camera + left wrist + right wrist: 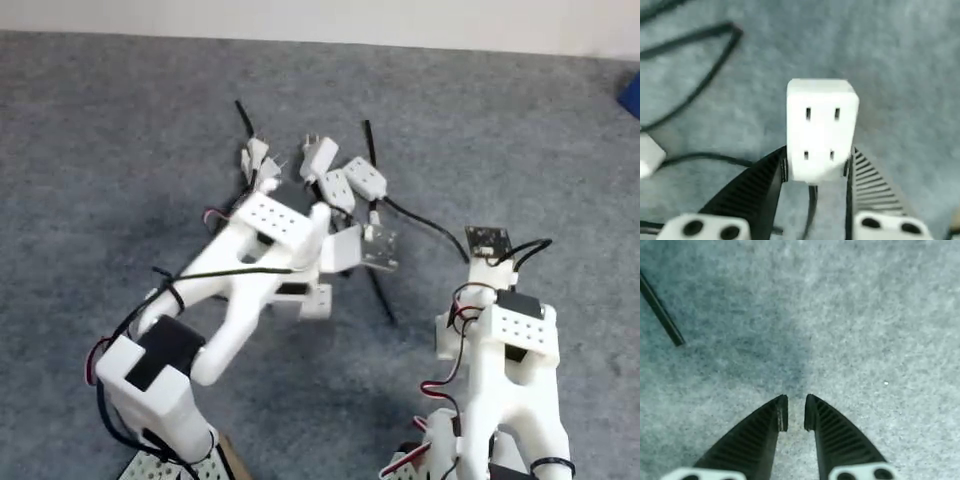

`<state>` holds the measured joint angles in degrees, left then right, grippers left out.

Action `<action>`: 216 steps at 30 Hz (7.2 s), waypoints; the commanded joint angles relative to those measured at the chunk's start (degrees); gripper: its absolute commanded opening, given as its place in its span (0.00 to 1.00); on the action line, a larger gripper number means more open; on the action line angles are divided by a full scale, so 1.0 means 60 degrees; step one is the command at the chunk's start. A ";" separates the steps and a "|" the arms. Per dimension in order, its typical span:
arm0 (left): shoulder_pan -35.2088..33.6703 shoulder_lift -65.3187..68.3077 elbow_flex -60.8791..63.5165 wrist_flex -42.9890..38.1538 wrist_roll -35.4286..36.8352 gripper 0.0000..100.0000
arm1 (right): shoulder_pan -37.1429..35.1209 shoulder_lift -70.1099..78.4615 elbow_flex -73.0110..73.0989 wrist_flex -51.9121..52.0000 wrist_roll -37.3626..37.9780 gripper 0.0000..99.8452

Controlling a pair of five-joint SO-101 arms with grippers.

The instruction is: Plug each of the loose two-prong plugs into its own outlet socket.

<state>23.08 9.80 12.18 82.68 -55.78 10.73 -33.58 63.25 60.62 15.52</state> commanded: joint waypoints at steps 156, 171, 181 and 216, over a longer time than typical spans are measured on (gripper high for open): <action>-0.2879 -0.4989 0.1048 0.0850 0.5495 0.40 | -0.7040 -0.0930 -0.3055 -0.4696 -0.3956 0.01; -0.2791 -0.4901 0.1077 -0.0484 0.6432 0.45 | -0.8007 -0.1414 -0.2601 -0.4242 -0.4982 0.01; -0.2234 -0.4886 0.1575 -0.1348 0.6432 0.45 | -0.8242 -0.1414 -0.3040 -0.3304 -0.5260 0.01; -0.3128 -0.4916 0.2645 -0.3018 0.5919 0.45 | -0.7099 -0.1311 -0.3919 0.0168 -0.3194 0.01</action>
<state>6.29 -18.15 28.70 65.45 -19.21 -33.05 -40.26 40.22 61.58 -4.44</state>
